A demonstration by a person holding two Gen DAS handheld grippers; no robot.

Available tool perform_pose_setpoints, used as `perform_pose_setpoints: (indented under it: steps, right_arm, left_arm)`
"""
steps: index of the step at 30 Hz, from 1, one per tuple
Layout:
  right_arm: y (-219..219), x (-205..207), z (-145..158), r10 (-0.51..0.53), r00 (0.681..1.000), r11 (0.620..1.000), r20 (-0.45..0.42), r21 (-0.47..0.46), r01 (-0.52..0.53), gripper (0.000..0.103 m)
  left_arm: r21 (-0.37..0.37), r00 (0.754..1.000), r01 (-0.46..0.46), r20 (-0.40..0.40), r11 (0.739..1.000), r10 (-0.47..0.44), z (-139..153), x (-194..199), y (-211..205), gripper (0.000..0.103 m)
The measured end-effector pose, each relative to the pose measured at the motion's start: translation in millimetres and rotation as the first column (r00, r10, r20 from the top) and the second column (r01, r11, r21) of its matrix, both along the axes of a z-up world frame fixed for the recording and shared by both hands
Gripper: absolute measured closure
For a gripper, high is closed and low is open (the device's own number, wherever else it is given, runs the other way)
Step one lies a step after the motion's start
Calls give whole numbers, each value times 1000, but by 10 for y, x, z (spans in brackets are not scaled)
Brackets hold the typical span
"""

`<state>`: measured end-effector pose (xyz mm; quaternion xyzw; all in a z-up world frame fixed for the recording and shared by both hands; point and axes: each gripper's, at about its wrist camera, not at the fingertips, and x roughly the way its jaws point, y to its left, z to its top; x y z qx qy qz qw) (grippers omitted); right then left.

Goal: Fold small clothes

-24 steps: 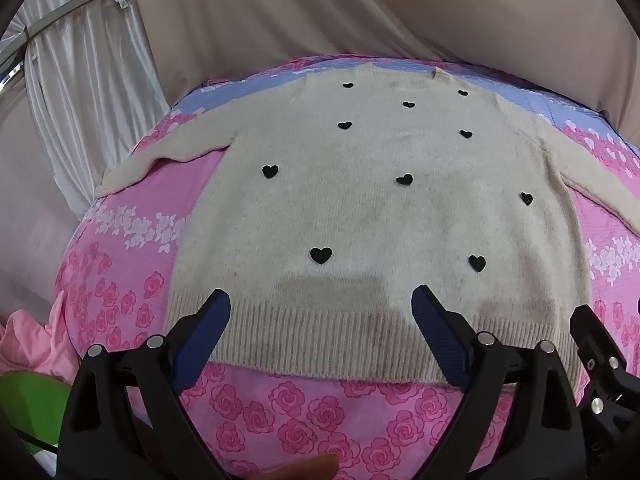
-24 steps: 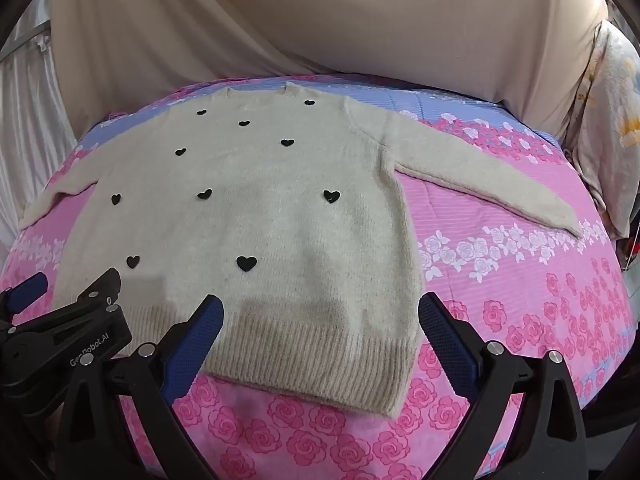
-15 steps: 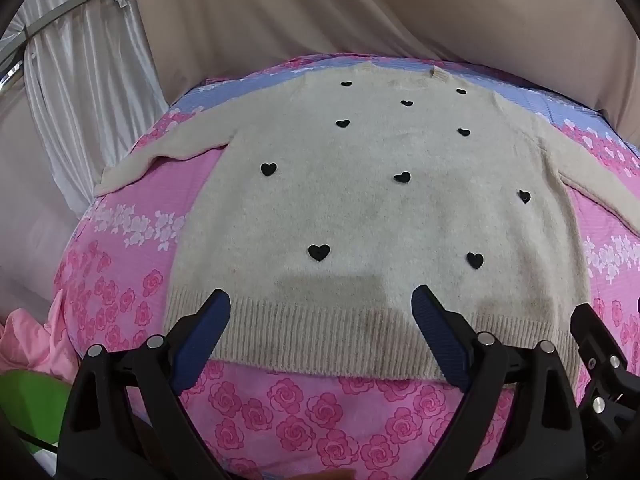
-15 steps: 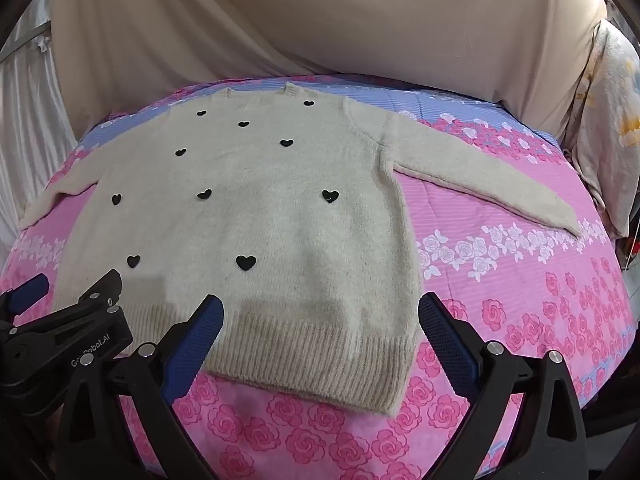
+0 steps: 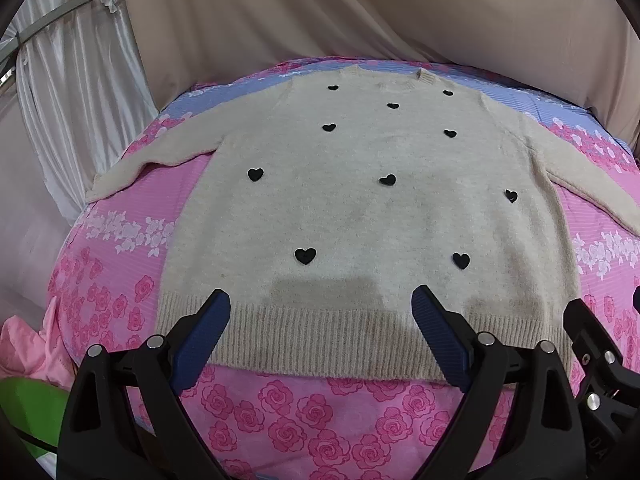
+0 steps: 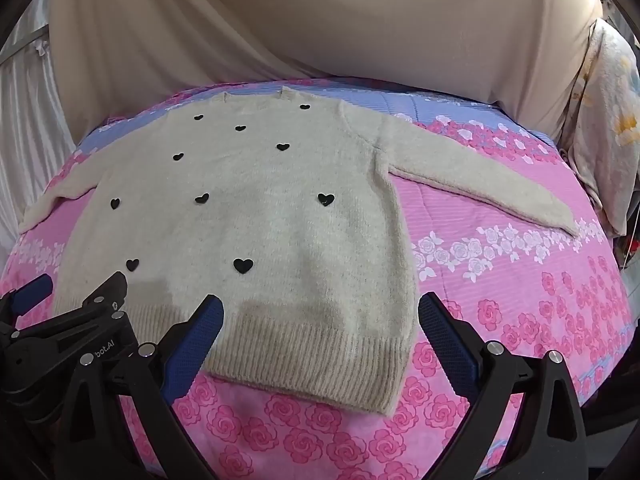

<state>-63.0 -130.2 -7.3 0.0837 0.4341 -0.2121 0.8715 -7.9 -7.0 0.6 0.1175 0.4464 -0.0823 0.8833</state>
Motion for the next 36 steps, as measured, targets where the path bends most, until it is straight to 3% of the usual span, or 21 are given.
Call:
perform_pose_setpoints:
  steps: [36]
  right_arm:
    - [-11,-35,21,-3,1000,1000,8,-3,3,7]
  left_arm:
    - [-16,1000,10,-8,1000,-10,-15,-32,-15,13]
